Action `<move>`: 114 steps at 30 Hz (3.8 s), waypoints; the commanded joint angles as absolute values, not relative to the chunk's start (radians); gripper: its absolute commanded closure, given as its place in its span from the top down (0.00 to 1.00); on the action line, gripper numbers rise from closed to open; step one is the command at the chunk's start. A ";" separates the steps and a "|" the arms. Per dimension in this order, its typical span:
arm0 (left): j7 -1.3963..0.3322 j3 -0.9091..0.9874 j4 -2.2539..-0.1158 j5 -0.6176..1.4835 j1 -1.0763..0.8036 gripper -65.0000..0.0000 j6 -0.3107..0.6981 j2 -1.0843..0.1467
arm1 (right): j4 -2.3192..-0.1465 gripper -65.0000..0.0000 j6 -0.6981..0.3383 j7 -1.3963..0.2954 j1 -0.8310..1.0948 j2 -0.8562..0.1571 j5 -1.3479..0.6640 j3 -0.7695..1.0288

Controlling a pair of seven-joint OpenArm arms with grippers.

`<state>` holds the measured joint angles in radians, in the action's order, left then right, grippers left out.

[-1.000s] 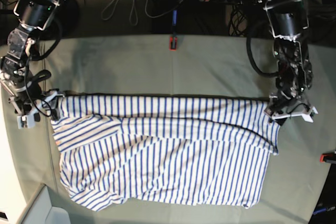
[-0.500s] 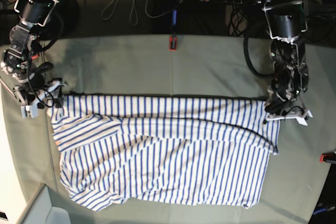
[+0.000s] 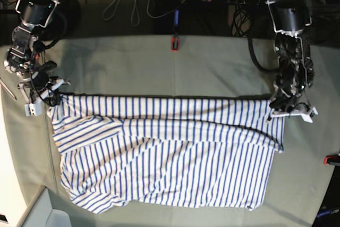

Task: Layout the t-shirt on the table in an organized manner, then fold the t-shirt properly
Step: 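Lift the folded edge with both grippers and raise the shirt, then lay the shirt back down flat and open both grippers, then move both grippers to the shirt's hem corners and grasp them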

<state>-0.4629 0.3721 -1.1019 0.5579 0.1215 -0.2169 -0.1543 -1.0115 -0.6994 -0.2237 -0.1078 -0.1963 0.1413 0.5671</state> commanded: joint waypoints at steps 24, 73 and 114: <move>-0.828 0.498 -1.340 0.558 0.275 0.00 -0.217 -0.242 | -1.385 0.00 -0.698 -0.495 -0.162 -0.266 0.127 0.575; -0.837 0.644 -1.695 0.556 -0.306 0.00 -0.216 -0.116 | -1.544 0.00 -0.698 -0.371 0.377 -0.148 -0.061 0.693; -0.828 0.708 -1.681 0.545 0.130 0.91 -0.216 -0.117 | -0.694 0.59 -0.698 -0.292 -0.650 -0.242 0.357 0.610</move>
<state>-0.8360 0.7078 -1.6604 0.5343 0.1139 -0.2199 -0.1051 -0.6769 -0.6979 -0.2951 -0.6273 -0.2325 0.3641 0.6102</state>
